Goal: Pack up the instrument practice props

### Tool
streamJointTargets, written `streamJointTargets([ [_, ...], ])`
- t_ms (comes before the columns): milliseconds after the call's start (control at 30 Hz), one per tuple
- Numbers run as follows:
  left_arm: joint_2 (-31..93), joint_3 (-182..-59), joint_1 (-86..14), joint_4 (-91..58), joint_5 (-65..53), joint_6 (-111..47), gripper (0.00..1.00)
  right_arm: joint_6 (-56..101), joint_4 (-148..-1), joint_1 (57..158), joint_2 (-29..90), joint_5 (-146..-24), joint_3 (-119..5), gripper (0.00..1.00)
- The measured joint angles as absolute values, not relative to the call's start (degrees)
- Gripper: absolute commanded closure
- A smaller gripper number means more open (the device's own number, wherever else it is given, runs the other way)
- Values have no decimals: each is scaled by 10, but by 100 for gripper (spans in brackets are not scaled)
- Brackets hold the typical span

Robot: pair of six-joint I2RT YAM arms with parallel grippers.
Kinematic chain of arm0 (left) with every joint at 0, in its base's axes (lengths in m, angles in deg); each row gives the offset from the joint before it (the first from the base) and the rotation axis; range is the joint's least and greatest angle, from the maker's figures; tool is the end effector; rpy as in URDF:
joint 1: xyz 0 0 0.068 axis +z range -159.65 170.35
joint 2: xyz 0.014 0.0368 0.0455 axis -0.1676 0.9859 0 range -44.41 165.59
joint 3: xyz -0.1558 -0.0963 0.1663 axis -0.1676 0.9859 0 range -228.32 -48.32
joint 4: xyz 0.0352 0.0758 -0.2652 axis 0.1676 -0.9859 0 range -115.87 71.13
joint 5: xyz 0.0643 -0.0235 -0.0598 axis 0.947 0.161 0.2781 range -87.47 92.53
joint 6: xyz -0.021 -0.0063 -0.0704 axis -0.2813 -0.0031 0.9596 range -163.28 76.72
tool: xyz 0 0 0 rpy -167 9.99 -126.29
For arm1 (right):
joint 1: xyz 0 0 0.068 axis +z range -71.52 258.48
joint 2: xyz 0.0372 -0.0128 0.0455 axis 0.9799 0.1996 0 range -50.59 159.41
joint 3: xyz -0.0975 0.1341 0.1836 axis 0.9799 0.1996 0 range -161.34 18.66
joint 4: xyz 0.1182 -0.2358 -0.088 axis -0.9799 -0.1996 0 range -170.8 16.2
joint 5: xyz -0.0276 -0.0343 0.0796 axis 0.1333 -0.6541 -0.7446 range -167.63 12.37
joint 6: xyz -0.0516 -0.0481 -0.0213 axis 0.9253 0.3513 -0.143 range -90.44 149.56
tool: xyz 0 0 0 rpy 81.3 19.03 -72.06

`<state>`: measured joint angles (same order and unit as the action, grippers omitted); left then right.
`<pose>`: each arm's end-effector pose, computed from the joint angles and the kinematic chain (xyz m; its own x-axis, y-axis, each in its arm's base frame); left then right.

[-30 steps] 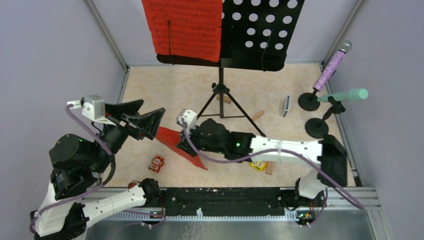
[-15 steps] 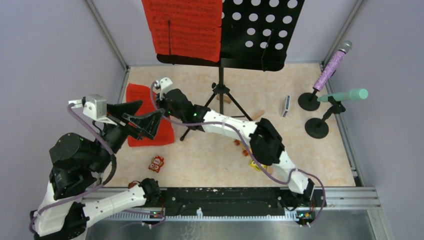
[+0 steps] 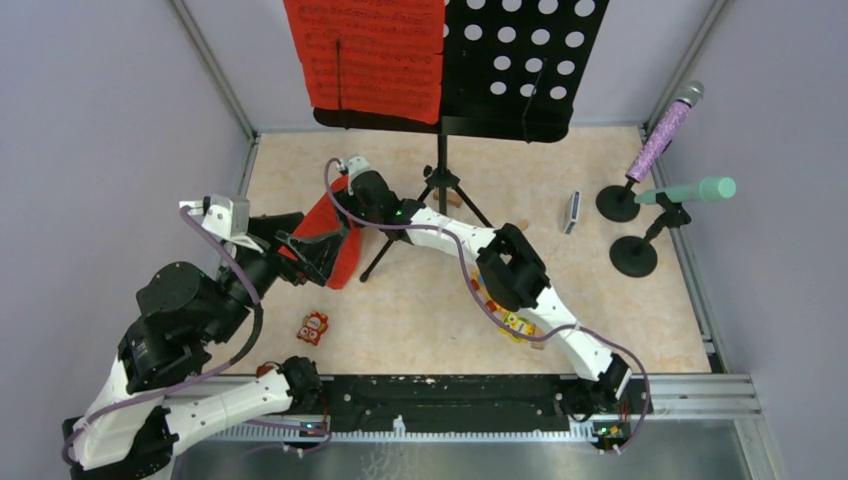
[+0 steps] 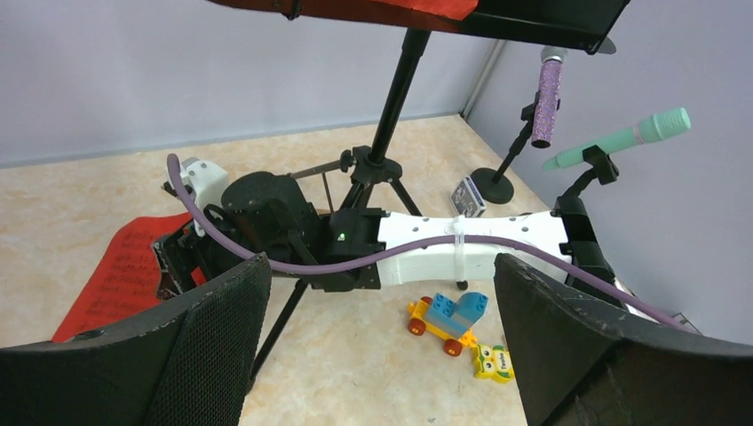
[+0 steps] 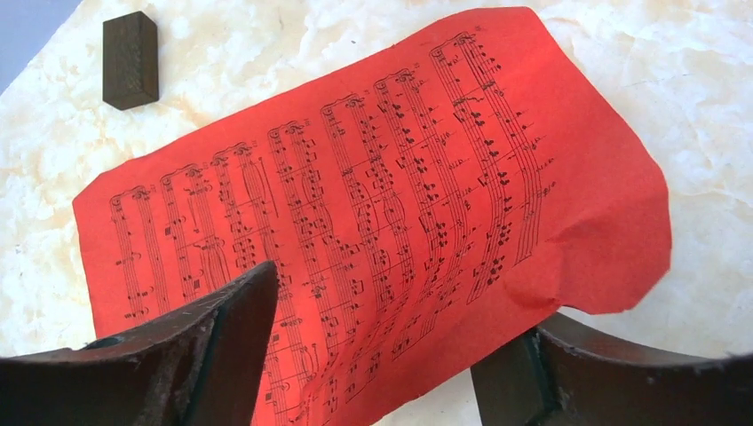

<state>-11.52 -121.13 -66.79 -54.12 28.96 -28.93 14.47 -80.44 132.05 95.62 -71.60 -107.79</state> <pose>0.0839 -0.0793 0.4676 -0.0839 -0.2791 -0.9566 0.5065 0.8147 -0.2822 0.3652 0.4838 0.1532 -0.4487 -0.1719 -0.8770 -0.6498 0.7364 0.1881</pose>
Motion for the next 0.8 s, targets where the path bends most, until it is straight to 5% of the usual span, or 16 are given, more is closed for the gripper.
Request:
streamJointTargets([
  [200, -126, -1194, -668, -564, 297, -266, 1, 175, -820, 1320, 902, -699, -1027, 17],
  [800, -136, -1174, -668, -605, 325, -219, 1, 307, -791, 1351, 474, -657, -641, 14],
])
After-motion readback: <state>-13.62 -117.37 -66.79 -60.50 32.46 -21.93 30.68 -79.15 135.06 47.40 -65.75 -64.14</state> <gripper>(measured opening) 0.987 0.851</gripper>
